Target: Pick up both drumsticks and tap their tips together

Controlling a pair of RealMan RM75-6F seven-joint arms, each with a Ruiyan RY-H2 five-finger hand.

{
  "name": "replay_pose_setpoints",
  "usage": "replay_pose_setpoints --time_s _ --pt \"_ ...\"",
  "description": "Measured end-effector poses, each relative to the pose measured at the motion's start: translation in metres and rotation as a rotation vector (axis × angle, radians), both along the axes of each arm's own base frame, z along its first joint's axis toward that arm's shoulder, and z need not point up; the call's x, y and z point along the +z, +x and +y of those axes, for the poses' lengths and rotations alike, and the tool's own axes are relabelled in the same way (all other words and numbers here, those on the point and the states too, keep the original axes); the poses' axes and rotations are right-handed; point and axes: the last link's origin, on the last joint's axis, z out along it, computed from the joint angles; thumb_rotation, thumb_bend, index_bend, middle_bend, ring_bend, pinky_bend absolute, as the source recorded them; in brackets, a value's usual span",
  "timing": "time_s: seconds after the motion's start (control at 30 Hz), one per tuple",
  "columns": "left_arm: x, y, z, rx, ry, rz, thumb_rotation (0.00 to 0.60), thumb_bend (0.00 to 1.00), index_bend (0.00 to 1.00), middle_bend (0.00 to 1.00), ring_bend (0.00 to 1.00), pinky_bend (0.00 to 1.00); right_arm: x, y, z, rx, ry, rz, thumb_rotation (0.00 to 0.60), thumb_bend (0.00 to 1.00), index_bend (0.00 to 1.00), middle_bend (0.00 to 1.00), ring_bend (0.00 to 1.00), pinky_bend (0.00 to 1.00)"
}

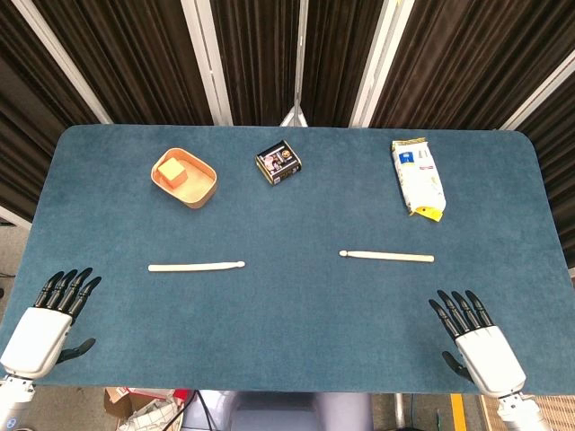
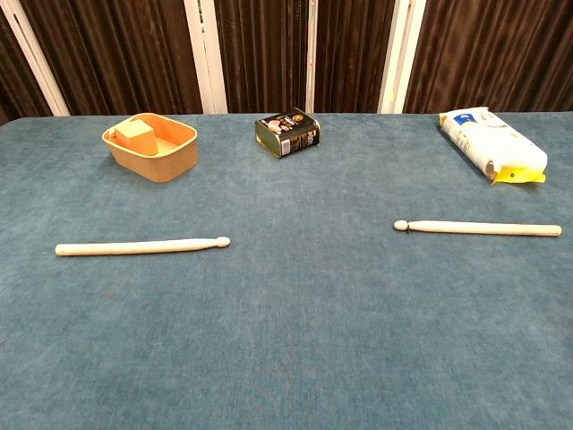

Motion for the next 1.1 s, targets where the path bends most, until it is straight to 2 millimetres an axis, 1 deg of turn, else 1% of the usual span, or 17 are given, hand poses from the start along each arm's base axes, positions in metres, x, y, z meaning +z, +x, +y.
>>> replay_pose_setpoints --time_s 0.3,0.33,0.4,0.43,0.47,0.53,0.57,0.6,0.63,0.7,0.73,0.8,0.83,0.87,0.97,1.1 --pt "0.001 0.000 0.000 -0.001 0.002 -0.002 0.600 0.07 0.00 0.00 0.00 0.00 -0.001 0.001 -0.001 -0.006 0.004 -0.006 0.600 0.29 0.00 0.00 0.00 0.01" --pt "0.001 0.000 0.000 -0.003 0.002 -0.001 0.600 0.07 0.00 0.00 0.00 0.00 -0.001 0.001 -0.002 -0.006 0.002 -0.010 0.600 0.30 0.00 0.00 0.00 0.02" --pt "0.002 0.000 -0.001 -0.004 0.003 0.000 0.600 0.07 0.00 0.00 0.00 0.00 0.000 0.003 -0.003 -0.003 -0.004 -0.015 0.600 0.29 0.00 0.00 0.01 0.12" --pt "0.002 -0.001 -0.001 -0.002 0.004 0.000 0.600 0.07 0.00 0.00 0.00 0.00 0.000 0.004 -0.005 0.000 -0.008 -0.020 0.600 0.30 0.00 0.00 0.04 0.19" --pt "0.002 -0.001 -0.001 0.000 0.004 0.000 0.600 0.07 0.00 0.00 0.00 0.00 0.000 0.005 -0.006 0.003 -0.012 -0.027 0.600 0.30 0.00 0.00 0.10 0.28" --pt "0.002 -0.001 -0.001 0.004 0.004 0.000 0.600 0.07 0.00 0.00 0.00 0.00 0.001 0.009 -0.011 0.014 -0.023 -0.033 0.600 0.30 0.00 0.00 0.26 0.44" --pt "0.002 -0.002 -0.001 0.005 0.005 0.000 0.600 0.07 0.00 0.00 0.00 0.00 0.001 0.010 -0.013 0.020 -0.028 -0.033 0.600 0.30 0.00 0.01 0.38 0.54" --pt "0.002 -0.002 -0.001 0.005 0.005 0.000 0.600 0.07 0.00 0.00 0.00 0.00 0.001 0.012 -0.016 0.026 -0.034 -0.033 0.600 0.30 0.00 0.02 0.47 0.62" --pt "0.002 -0.002 -0.001 0.005 0.006 0.000 0.600 0.07 0.00 0.00 0.00 0.00 0.000 0.014 -0.021 0.035 -0.041 -0.034 0.600 0.30 0.00 0.04 0.53 0.67" --pt "0.003 -0.001 -0.001 0.005 0.009 -0.002 0.600 0.07 0.00 0.00 0.00 0.00 -0.001 0.019 -0.030 0.048 -0.051 -0.036 0.600 0.29 0.01 0.11 0.67 0.76" --pt "0.003 -0.001 -0.001 0.006 0.010 -0.004 0.600 0.07 0.00 0.00 0.00 0.00 -0.003 0.023 -0.036 0.054 -0.054 -0.036 0.600 0.29 0.02 0.13 0.71 0.78" --pt "0.002 0.000 -0.001 0.005 0.010 -0.006 0.600 0.07 0.00 0.00 0.00 0.00 -0.007 0.028 -0.048 0.063 -0.059 -0.032 0.600 0.29 0.09 0.18 0.77 0.79" --pt "0.002 0.000 0.000 0.004 0.010 -0.004 0.600 0.07 0.00 0.00 0.00 0.00 -0.011 0.033 -0.058 0.067 -0.062 -0.025 0.600 0.29 0.11 0.20 0.78 0.80" --pt "0.002 0.000 0.000 0.002 0.010 -0.002 0.600 0.07 0.00 0.00 0.00 0.00 -0.012 0.035 -0.062 0.068 -0.062 -0.022 0.600 0.29 0.15 0.22 0.78 0.80" --pt "0.001 0.000 0.000 0.000 0.010 0.003 0.600 0.07 0.00 0.00 0.00 0.00 -0.022 0.044 -0.083 0.057 -0.064 -0.002 0.600 0.29 0.22 0.26 0.79 0.80" --pt "0.002 -0.001 0.000 0.006 0.010 -0.001 0.600 0.07 0.00 0.00 0.00 0.00 -0.037 0.055 -0.112 0.018 -0.070 0.028 0.600 0.29 0.27 0.28 0.79 0.80"
